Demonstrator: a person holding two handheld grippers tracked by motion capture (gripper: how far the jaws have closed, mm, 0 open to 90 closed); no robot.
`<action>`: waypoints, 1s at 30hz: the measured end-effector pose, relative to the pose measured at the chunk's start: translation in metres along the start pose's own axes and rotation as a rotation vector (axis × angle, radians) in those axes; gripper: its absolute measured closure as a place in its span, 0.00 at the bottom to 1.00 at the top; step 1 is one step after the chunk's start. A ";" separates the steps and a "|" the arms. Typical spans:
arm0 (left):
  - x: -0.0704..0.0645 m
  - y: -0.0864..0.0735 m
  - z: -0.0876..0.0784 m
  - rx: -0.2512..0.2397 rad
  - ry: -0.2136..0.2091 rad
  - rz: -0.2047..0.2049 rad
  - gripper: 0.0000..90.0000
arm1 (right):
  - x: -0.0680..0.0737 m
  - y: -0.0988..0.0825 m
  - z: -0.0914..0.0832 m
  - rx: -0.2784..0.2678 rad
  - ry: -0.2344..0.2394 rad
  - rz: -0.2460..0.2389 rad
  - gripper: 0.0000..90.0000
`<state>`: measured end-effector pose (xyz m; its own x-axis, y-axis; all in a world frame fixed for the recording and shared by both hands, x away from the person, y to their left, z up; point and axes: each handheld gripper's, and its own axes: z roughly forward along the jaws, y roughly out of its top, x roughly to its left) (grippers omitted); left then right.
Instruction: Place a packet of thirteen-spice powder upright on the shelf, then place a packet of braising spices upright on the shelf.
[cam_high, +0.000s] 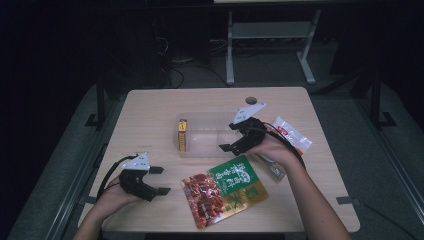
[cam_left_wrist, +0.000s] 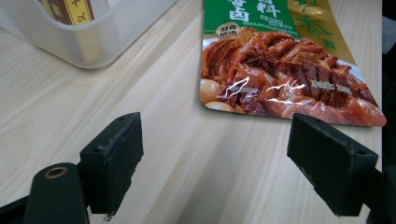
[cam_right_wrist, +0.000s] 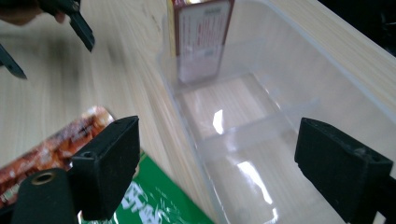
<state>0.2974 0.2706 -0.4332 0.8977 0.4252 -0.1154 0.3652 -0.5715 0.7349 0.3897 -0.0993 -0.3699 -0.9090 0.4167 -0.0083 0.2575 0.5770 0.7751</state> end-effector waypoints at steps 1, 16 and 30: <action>0.000 0.000 0.000 0.001 0.000 -0.002 0.20 | 0.001 -0.005 -0.001 -0.005 -0.002 0.004 0.16; -0.012 0.007 0.011 0.014 0.003 0.016 0.20 | 0.021 -0.058 -0.036 -0.023 -0.063 0.092 0.16; -0.019 0.028 0.031 0.037 -0.023 0.053 0.20 | 0.038 -0.099 -0.057 -0.037 -0.120 0.157 0.16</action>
<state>0.2985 0.2246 -0.4314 0.9214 0.3776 -0.0923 0.3252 -0.6185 0.7153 0.3112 -0.1805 -0.4106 -0.8127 0.5813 0.0409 0.3785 0.4733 0.7954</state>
